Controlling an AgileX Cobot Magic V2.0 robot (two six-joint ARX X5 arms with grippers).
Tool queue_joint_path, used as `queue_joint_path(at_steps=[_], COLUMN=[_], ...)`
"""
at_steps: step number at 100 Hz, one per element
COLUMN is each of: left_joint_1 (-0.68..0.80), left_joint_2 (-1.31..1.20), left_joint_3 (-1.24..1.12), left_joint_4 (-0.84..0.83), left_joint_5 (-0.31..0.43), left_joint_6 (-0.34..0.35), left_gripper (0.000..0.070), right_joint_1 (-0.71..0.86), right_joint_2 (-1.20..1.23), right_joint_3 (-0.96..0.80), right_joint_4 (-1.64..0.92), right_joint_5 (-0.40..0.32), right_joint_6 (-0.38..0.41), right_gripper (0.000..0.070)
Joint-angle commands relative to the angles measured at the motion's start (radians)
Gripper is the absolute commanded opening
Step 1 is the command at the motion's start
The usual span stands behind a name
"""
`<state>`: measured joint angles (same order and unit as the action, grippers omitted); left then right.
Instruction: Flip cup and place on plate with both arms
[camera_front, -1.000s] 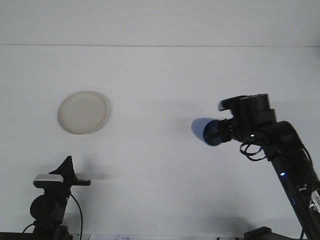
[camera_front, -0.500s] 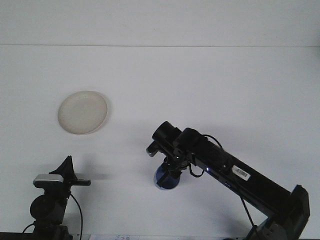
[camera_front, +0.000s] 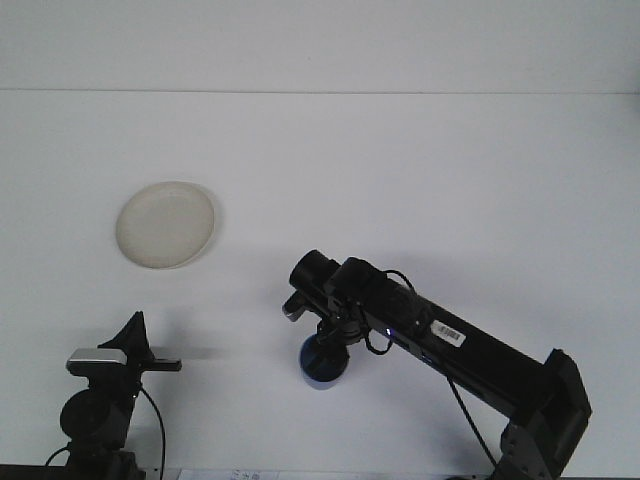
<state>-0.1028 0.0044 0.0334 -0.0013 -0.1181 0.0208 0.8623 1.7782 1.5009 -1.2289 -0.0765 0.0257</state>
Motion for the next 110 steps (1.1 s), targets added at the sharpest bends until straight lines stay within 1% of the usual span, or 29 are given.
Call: queue_joint_path(at_steps=[1, 23, 45, 52, 65, 75, 83, 98, 110], left_joint_1=[-0.001, -0.001, -0.001, -0.001, -0.001, -0.001, -0.001, -0.001, -0.001], left_joint_2=[-0.002, -0.002, -0.002, -0.002, -0.002, -0.002, -0.002, -0.002, -0.002], left_joint_3=[-0.019, -0.019, -0.019, -0.019, -0.019, -0.019, -0.019, -0.019, -0.019], left_joint_4=[0.010, 0.010, 0.010, 0.010, 0.010, 0.010, 0.010, 0.010, 0.011], left_joint_5=[-0.004, -0.004, -0.004, -0.004, -0.004, -0.004, -0.004, -0.004, -0.004], left_joint_6=[0.013, 0.013, 0.013, 0.013, 0.013, 0.013, 0.013, 0.013, 0.013], left_gripper=[0.0014, 0.0014, 0.0014, 0.0014, 0.0014, 0.0014, 0.0014, 0.0014, 0.0014], right_joint_1=[0.007, -0.001, -0.023, -0.027, -0.027, -0.025, -0.025, -0.025, -0.025], right_joint_2=[0.021, -0.046, -0.276, -0.377, -0.593, -0.797, -0.978, -1.310, -1.526], right_joint_3=[0.014, 0.018, 0.018, 0.017, -0.018, -0.132, -0.281, -0.587, -0.761], right_joint_4=[0.003, 0.012, 0.084, 0.112, 0.179, 0.282, 0.399, 0.613, 0.691], right_joint_5=[0.001, -0.002, 0.004, 0.042, 0.185, 0.262, 0.288, 0.294, 0.293], right_joint_6=[-0.013, -0.026, -0.022, -0.022, -0.022, -0.017, 0.012, 0.026, 0.023], right_gripper=[0.0425, 0.0425, 0.0425, 0.0425, 0.0424, 0.0424, 0.0424, 0.0424, 0.0424])
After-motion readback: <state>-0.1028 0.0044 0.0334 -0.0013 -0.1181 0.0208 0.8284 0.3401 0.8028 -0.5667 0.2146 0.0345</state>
